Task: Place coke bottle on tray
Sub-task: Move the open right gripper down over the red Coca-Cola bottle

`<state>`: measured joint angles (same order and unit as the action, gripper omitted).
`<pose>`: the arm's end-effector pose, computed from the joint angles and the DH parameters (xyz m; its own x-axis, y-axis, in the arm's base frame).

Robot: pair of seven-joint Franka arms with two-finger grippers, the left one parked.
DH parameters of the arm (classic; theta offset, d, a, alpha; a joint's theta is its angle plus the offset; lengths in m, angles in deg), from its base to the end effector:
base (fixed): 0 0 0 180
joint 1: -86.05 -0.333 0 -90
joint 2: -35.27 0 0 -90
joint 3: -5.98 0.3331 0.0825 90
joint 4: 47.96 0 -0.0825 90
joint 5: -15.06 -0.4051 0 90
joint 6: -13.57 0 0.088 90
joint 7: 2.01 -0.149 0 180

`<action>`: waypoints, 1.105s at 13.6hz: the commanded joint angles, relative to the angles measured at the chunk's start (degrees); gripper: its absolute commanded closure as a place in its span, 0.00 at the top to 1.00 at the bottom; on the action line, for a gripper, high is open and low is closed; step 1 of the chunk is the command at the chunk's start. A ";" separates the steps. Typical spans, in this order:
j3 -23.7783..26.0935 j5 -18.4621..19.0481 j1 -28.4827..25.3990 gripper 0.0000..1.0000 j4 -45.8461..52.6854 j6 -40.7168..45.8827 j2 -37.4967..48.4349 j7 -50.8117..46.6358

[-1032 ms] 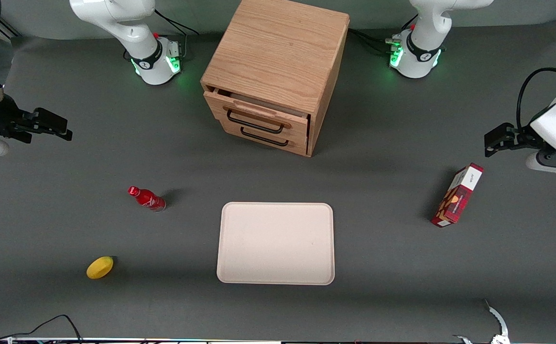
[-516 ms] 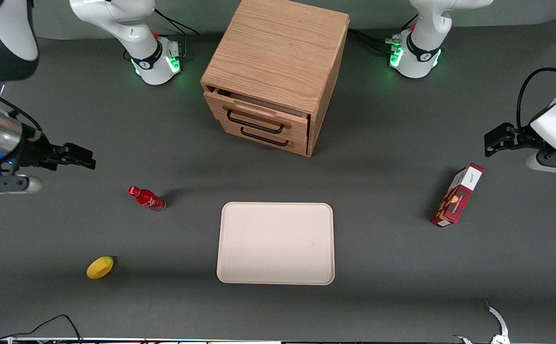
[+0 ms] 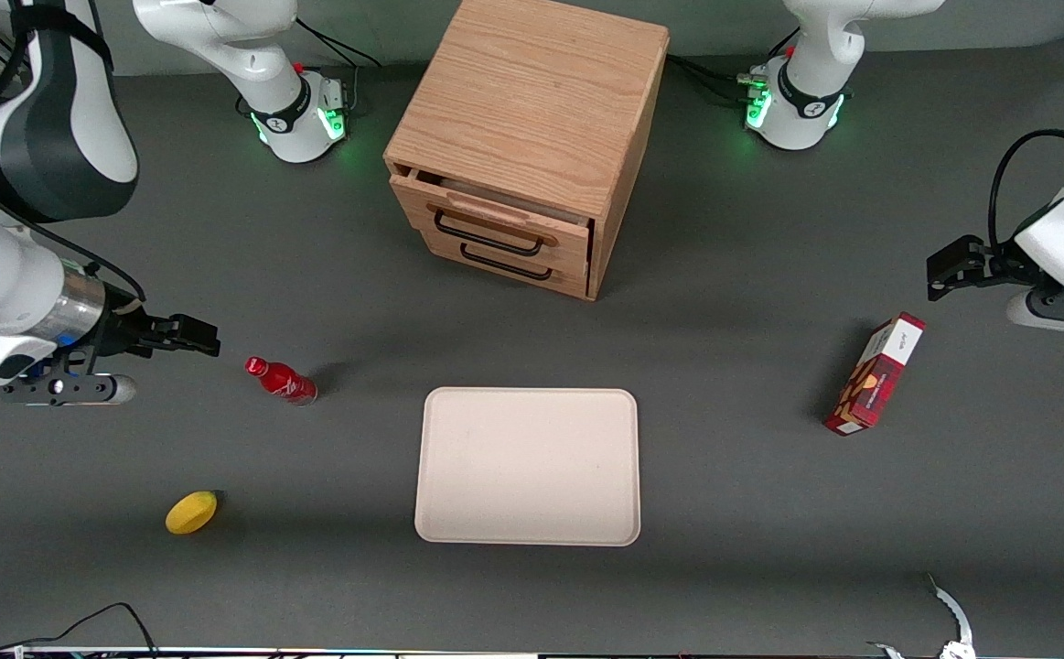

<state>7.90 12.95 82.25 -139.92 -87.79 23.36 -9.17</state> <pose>0.6404 0.0675 0.4724 0.9983 -0.0328 -0.0488 -0.0346 -0.9987 -0.0369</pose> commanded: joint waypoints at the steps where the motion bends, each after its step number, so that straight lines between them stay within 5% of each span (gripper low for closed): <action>1: 0.10 -0.17 0.19 0.99 -9.79 -7.50 4.88 -0.84; 15: 0.19 3.44 -0.24 0.97 -27.12 -28.79 4.44 -0.66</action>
<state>7.93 15.26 82.20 -165.09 -114.66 26.82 -9.17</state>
